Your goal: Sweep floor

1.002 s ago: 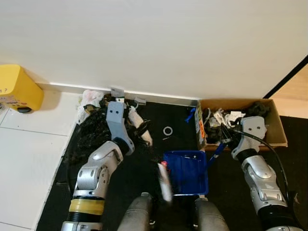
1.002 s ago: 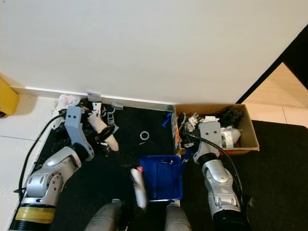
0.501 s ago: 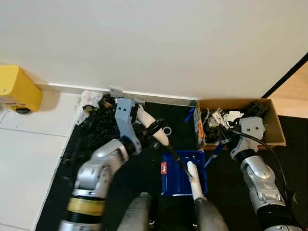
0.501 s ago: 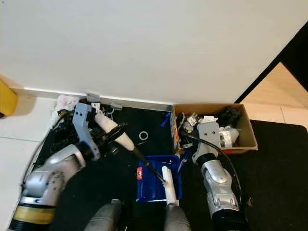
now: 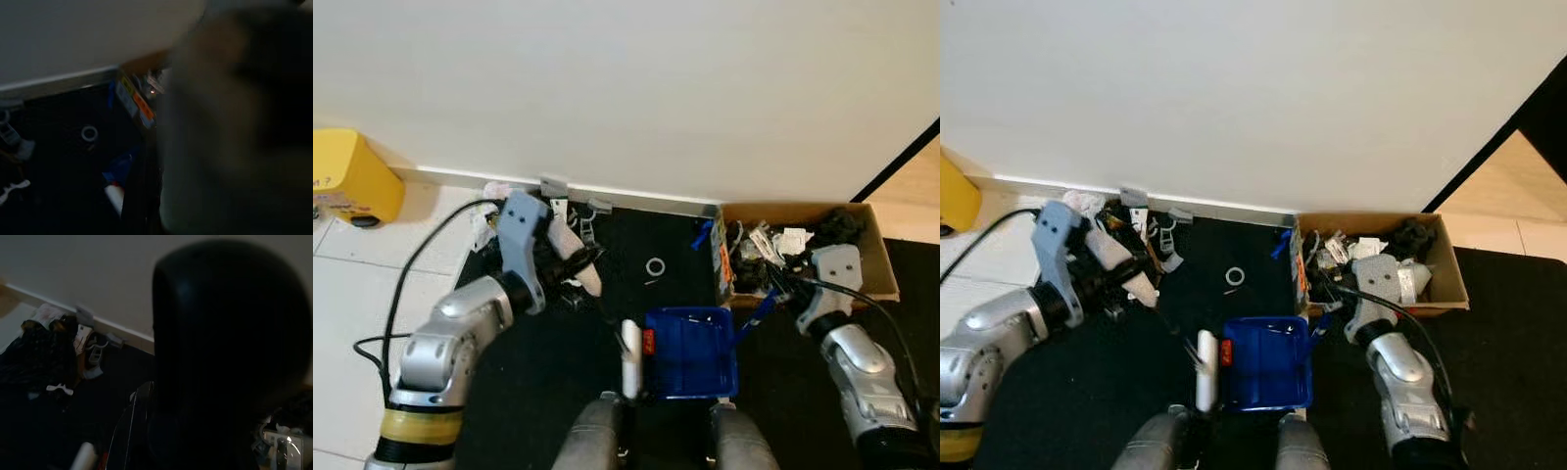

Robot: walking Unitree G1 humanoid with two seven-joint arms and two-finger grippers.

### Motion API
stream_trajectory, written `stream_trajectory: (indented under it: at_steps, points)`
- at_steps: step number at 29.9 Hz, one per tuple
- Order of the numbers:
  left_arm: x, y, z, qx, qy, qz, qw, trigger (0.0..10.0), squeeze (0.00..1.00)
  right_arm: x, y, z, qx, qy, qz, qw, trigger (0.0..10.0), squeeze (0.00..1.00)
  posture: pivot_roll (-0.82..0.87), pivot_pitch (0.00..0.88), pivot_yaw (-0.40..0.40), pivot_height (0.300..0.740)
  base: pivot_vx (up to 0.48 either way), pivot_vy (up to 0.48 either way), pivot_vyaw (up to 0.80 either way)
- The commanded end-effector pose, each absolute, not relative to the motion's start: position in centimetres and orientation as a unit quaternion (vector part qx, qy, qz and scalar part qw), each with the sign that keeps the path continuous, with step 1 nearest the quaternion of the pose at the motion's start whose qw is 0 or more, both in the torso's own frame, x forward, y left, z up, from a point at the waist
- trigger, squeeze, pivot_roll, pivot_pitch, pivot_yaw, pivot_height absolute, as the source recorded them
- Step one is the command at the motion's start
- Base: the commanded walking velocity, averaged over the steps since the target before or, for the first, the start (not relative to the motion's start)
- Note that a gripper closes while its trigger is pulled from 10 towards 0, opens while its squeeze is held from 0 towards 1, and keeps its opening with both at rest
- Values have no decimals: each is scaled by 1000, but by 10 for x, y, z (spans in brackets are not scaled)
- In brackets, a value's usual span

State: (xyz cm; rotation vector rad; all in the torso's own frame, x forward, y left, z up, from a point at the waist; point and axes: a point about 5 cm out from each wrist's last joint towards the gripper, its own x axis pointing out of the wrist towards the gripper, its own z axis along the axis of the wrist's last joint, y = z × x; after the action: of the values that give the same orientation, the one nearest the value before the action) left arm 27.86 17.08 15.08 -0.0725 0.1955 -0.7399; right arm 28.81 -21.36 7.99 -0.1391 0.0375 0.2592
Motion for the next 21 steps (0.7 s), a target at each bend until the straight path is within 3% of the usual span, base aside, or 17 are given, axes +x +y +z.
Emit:
stream_trajectory:
  at_steps: [1,4,9,13,21]
  points:
    - [279,165,137,-40,98,-349,931,10000,0,275,-203,57,-60,72,171,981,10000,0,115,264,38,740,0,0,0]
    - [284,154,108,-24,114,-324,939,10000,0,273,-195,51,-60,79,184,978,10000,0,109,263,40,740,0,0,0]
    - [288,144,98,-31,117,-312,942,10000,0,274,-185,52,-49,76,187,978,10000,0,97,264,45,740,0,0,0]
    - [289,142,111,-63,103,-322,939,10000,0,274,-183,51,-44,76,188,978,10000,0,102,264,46,740,0,0,0]
    - [294,164,158,-144,46,-343,927,10000,0,272,-184,47,-44,85,189,977,10000,0,118,264,40,740,0,0,0]
